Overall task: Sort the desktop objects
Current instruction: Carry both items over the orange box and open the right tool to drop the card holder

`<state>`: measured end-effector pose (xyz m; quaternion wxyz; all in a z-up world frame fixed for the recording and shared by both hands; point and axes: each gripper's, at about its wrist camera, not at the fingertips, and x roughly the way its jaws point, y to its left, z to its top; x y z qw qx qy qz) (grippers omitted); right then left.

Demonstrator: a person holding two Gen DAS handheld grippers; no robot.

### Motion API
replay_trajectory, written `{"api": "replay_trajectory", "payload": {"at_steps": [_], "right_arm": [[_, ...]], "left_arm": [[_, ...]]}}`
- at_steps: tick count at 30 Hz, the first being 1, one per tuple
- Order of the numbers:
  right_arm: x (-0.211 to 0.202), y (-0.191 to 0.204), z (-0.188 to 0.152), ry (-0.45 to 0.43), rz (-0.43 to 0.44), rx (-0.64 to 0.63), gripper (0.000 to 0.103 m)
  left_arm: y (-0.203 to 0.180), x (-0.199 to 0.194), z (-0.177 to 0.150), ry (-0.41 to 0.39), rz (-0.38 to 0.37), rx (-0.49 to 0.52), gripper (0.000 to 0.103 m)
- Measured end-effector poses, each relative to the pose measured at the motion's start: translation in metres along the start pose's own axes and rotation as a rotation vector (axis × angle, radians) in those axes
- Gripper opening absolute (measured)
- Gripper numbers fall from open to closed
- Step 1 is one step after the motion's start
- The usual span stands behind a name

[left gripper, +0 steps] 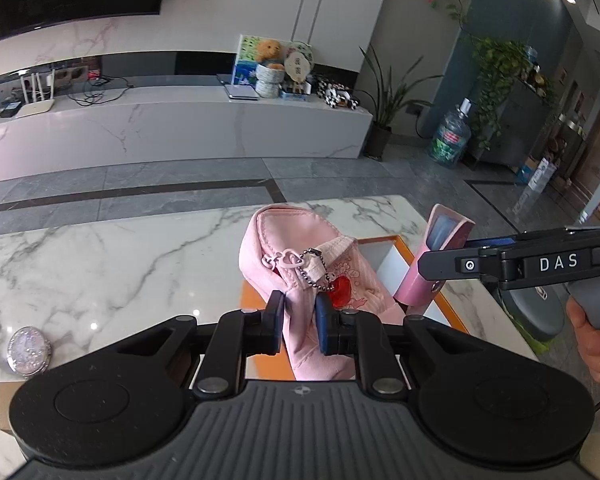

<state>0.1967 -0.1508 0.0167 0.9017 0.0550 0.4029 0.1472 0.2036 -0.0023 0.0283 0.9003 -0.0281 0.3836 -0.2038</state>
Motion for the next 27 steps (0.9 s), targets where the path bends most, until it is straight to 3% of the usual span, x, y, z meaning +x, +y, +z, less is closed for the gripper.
{"api": "replay_trajectory", "payload": {"at_steps": [11, 20, 21, 22, 23, 24, 27], "right_arm": [[0.02, -0.059, -0.024, 0.028, -0.065, 0.027, 0.077], [0.035, -0.065, -0.019, 0.101, -0.043, -0.033, 0.076], [0.037, -0.065, -0.019, 0.109, -0.033, -0.037, 0.06], [0.04, -0.065, -0.018, 0.122, -0.021, -0.034, 0.017], [0.043, -0.066, -0.016, 0.136, -0.021, -0.022, 0.011], [0.045, -0.066, -0.015, 0.139, -0.023, -0.016, 0.019], [0.054, -0.066, -0.011, 0.151, -0.038, -0.026, 0.021]], "left_arm": [[-0.04, 0.081, -0.015, 0.161, 0.001, 0.13, 0.018], [-0.06, 0.121, -0.027, 0.179, 0.025, 0.234, 0.018], [-0.06, 0.125, -0.028, 0.181, 0.025, 0.228, 0.018], [-0.059, 0.129, -0.029, 0.183, 0.027, 0.223, 0.018], [-0.059, 0.133, -0.03, 0.185, 0.033, 0.22, 0.018], [-0.059, 0.135, -0.031, 0.184, 0.044, 0.221, 0.018], [-0.061, 0.141, -0.032, 0.172, 0.075, 0.233, 0.018]]}}
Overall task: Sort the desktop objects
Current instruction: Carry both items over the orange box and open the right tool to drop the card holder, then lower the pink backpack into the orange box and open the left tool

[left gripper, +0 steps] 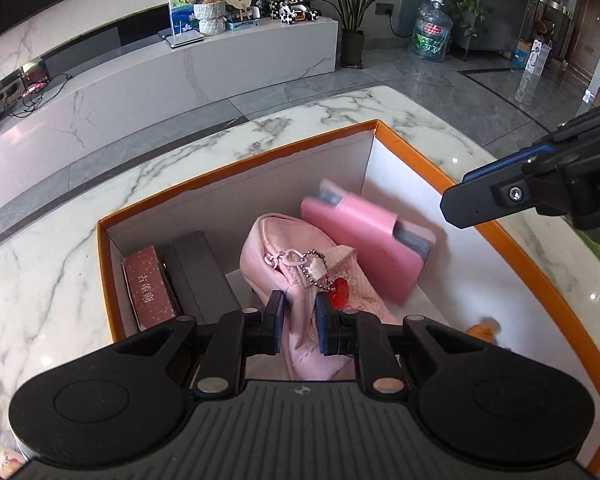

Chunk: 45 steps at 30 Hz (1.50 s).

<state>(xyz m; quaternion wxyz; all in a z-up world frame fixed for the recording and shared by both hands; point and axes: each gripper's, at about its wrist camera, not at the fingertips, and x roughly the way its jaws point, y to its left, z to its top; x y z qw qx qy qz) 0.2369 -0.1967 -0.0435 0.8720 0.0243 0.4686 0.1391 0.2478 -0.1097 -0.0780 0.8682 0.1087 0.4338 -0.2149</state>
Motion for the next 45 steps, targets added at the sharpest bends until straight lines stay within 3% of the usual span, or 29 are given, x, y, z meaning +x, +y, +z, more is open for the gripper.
{"api": "replay_trajectory", "payload": {"at_steps": [7, 16, 21, 27, 31, 35, 40, 45], "right_arm": [[0.012, 0.001, -0.001, 0.039, 0.012, -0.006, 0.021], [0.021, -0.008, -0.013, 0.071, -0.005, 0.013, 0.022], [0.031, -0.001, -0.013, 0.09, 0.015, -0.009, 0.022], [0.02, -0.008, -0.014, 0.063, -0.023, -0.029, 0.028], [0.016, -0.009, -0.02, 0.047, -0.016, -0.023, 0.031], [0.015, -0.011, -0.027, 0.039, -0.008, -0.011, 0.032], [0.014, -0.015, -0.034, 0.037, 0.003, 0.013, 0.032], [0.01, -0.019, -0.037, 0.018, 0.017, 0.026, 0.032]], "left_arm": [[0.005, 0.002, 0.007, -0.048, 0.019, -0.055, 0.029], [0.013, -0.005, 0.011, -0.076, -0.013, -0.082, 0.031], [0.009, 0.007, 0.026, -0.03, 0.004, -0.112, 0.017], [0.023, 0.008, 0.026, -0.007, -0.019, -0.139, 0.015], [0.015, 0.01, 0.018, 0.002, 0.03, -0.097, 0.024], [0.005, 0.014, 0.014, 0.021, 0.079, -0.021, 0.024], [-0.002, 0.016, 0.014, 0.037, 0.126, 0.041, 0.014], [-0.003, 0.006, 0.014, -0.025, 0.133, 0.031, 0.011]]}}
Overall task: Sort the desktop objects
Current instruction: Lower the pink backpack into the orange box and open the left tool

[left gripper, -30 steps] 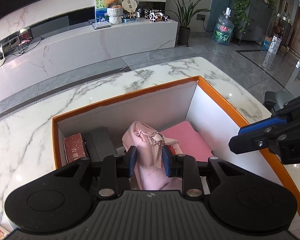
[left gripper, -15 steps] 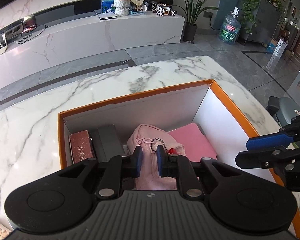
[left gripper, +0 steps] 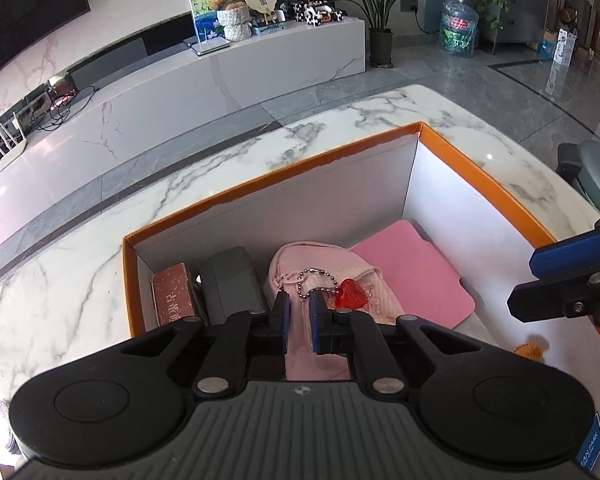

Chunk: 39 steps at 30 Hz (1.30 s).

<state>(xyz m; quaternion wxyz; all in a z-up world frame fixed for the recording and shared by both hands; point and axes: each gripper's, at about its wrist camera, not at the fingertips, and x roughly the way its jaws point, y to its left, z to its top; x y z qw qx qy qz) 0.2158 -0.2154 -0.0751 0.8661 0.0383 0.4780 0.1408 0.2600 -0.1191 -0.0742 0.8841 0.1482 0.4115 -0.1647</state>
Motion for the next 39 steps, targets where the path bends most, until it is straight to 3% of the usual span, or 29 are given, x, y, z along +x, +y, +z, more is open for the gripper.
{"api": "replay_trajectory", "payload": {"at_steps": [4, 8, 15, 22, 28, 30, 32, 39], "right_arm": [[-0.005, -0.003, -0.002, -0.011, 0.007, 0.002, 0.032], [-0.012, -0.008, -0.004, -0.027, 0.02, 0.014, 0.031], [-0.023, -0.008, -0.003, -0.048, 0.005, -0.026, 0.032], [-0.015, -0.011, 0.001, -0.024, -0.002, -0.054, 0.037], [-0.01, -0.01, 0.001, -0.015, -0.013, -0.056, 0.041], [-0.01, -0.009, 0.001, -0.013, -0.018, -0.056, 0.041], [-0.014, -0.007, 0.0, -0.017, -0.026, -0.056, 0.041], [-0.035, 0.006, -0.004, -0.058, -0.04, -0.041, 0.043]], "left_arm": [[-0.002, -0.015, 0.004, -0.072, -0.025, -0.012, 0.01], [0.005, -0.025, 0.016, -0.11, -0.133, -0.099, 0.01], [-0.003, 0.004, 0.021, -0.06, -0.208, -0.187, 0.01], [-0.007, 0.028, 0.015, 0.025, -0.203, -0.226, 0.011], [-0.002, 0.03, 0.012, 0.051, -0.194, -0.235, 0.021], [-0.001, 0.026, 0.011, 0.049, -0.184, -0.239, 0.038], [0.002, 0.016, 0.01, 0.039, -0.184, -0.253, 0.047], [0.018, -0.053, 0.003, -0.076, -0.193, -0.271, 0.048]]}}
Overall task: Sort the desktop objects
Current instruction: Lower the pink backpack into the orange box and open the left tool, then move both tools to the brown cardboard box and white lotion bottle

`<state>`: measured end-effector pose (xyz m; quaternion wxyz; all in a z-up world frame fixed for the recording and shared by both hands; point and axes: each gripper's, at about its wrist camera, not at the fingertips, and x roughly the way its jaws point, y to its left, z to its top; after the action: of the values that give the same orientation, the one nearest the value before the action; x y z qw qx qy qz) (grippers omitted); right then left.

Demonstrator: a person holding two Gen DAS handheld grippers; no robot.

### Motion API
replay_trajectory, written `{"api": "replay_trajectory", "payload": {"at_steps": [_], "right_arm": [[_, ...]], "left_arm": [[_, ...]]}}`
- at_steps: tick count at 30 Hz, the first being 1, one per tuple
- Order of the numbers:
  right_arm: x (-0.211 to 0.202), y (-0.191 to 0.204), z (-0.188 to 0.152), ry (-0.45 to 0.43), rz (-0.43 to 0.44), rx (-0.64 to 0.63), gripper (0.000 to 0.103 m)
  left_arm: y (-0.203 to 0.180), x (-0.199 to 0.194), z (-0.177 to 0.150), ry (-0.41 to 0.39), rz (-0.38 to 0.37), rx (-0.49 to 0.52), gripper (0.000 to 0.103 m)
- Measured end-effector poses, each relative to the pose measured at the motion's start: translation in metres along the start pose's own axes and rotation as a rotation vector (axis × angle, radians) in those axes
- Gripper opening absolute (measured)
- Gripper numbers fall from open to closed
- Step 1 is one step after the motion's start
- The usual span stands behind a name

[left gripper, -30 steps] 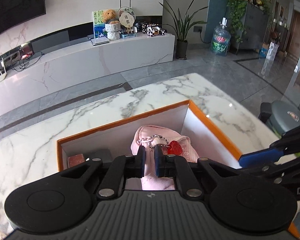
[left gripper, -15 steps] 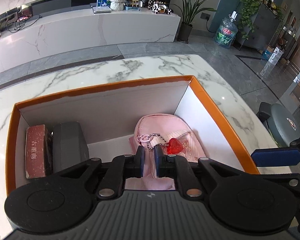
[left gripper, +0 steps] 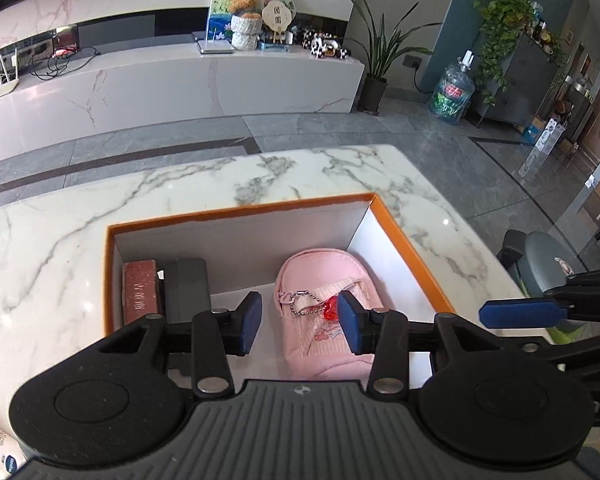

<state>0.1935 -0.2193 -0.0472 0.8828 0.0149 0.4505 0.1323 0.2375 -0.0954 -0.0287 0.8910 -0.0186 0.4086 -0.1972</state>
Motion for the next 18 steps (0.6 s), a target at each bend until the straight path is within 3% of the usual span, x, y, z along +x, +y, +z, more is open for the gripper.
{"api": "replay_trajectory", "payload": {"at_steps": [7, 18], "right_arm": [[-0.015, 0.047, -0.006, -0.049, 0.105, 0.009, 0.044], [0.012, 0.175, -0.002, -0.023, 0.297, -0.073, 0.044]], "left_arm": [[0.035, -0.084, -0.024, -0.068, 0.07, -0.021, 0.048], [0.162, -0.179, -0.077, -0.08, 0.374, -0.233, 0.053]]}}
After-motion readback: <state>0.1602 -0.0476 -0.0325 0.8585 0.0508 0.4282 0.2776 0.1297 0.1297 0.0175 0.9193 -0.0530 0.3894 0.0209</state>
